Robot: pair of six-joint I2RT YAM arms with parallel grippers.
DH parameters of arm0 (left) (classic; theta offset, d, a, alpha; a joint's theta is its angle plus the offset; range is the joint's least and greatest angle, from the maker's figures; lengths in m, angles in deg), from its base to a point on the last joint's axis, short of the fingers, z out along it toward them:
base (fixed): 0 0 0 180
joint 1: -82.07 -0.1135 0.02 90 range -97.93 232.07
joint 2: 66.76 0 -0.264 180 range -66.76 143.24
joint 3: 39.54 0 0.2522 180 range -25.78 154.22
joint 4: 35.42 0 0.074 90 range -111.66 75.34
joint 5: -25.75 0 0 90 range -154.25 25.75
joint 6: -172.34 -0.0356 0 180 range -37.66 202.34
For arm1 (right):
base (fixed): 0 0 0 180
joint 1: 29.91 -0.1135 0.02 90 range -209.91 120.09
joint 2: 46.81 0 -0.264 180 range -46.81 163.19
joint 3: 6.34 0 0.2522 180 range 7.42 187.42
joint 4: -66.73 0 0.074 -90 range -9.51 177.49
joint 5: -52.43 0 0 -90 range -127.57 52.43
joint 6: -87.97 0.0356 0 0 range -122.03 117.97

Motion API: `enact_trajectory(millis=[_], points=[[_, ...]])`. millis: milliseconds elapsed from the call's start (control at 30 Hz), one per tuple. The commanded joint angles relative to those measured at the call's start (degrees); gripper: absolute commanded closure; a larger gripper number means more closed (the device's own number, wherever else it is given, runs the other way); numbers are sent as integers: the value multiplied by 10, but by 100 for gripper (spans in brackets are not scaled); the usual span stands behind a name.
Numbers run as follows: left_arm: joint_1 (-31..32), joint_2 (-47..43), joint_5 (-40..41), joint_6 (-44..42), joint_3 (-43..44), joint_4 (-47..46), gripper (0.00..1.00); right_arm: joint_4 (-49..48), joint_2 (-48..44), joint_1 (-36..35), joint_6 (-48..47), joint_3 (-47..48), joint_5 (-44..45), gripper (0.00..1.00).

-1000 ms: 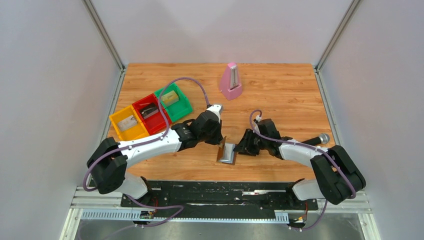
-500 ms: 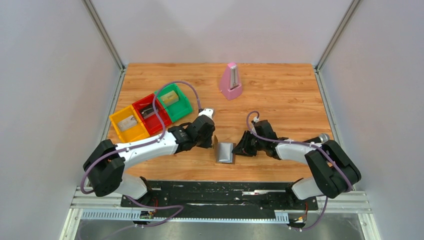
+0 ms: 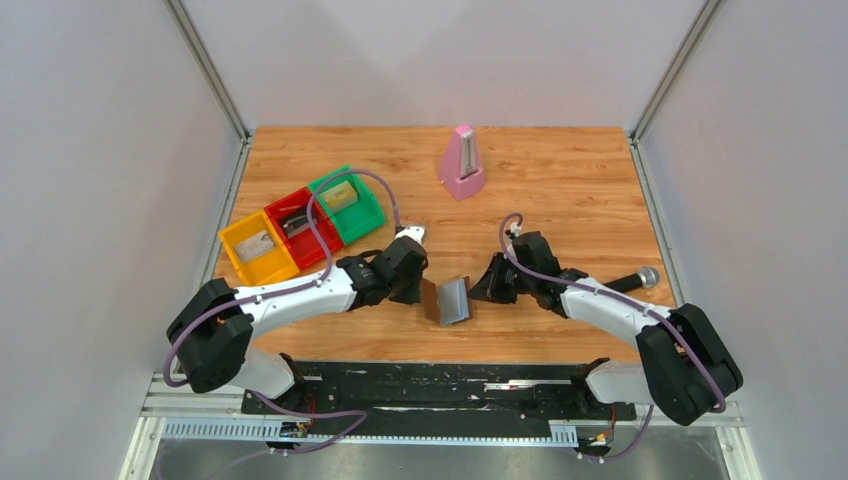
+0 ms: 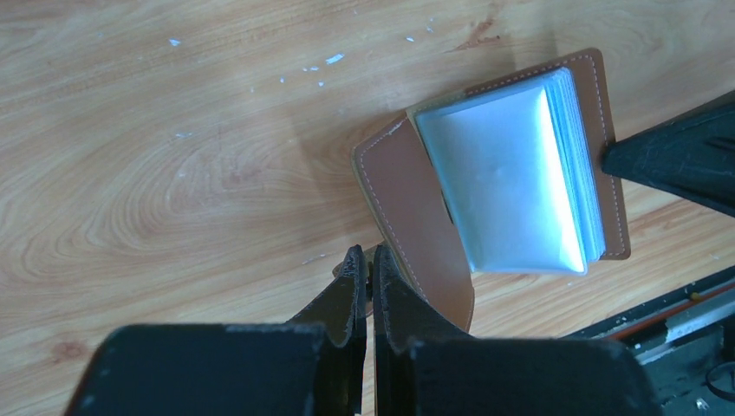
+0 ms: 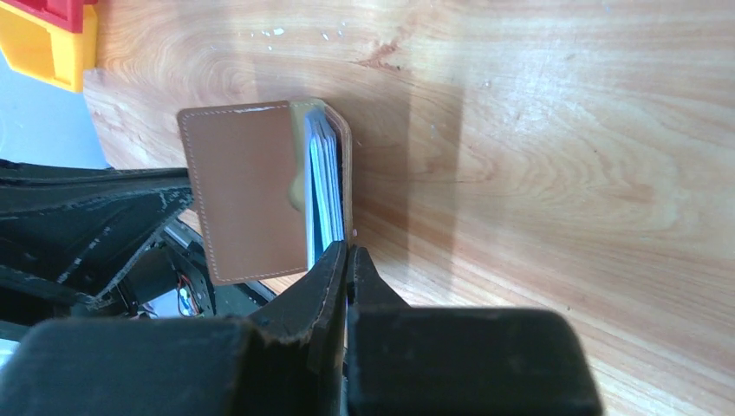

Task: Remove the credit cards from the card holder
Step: Open the card holder at the center of the board.

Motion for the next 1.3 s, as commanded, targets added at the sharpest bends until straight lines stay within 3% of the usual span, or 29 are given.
enact_trajectory(millis=[0,233,433,633,1033,1267], points=[[-2,4,-38,13,-10,-26,98,85,-18,-2,-31,56,33,100],[-2,20,-72,26,-35,-61,86,159,17,-6,-46,111,37,100],[-3,11,-50,27,-18,-19,65,225,24,-30,-44,156,101,100],[-4,-30,-54,31,9,4,50,266,18,-58,-40,189,139,100],[-4,-56,-114,44,17,-53,36,284,19,-84,-28,214,158,100],[-4,-31,-158,45,11,-102,35,303,18,-100,-21,236,173,100]])
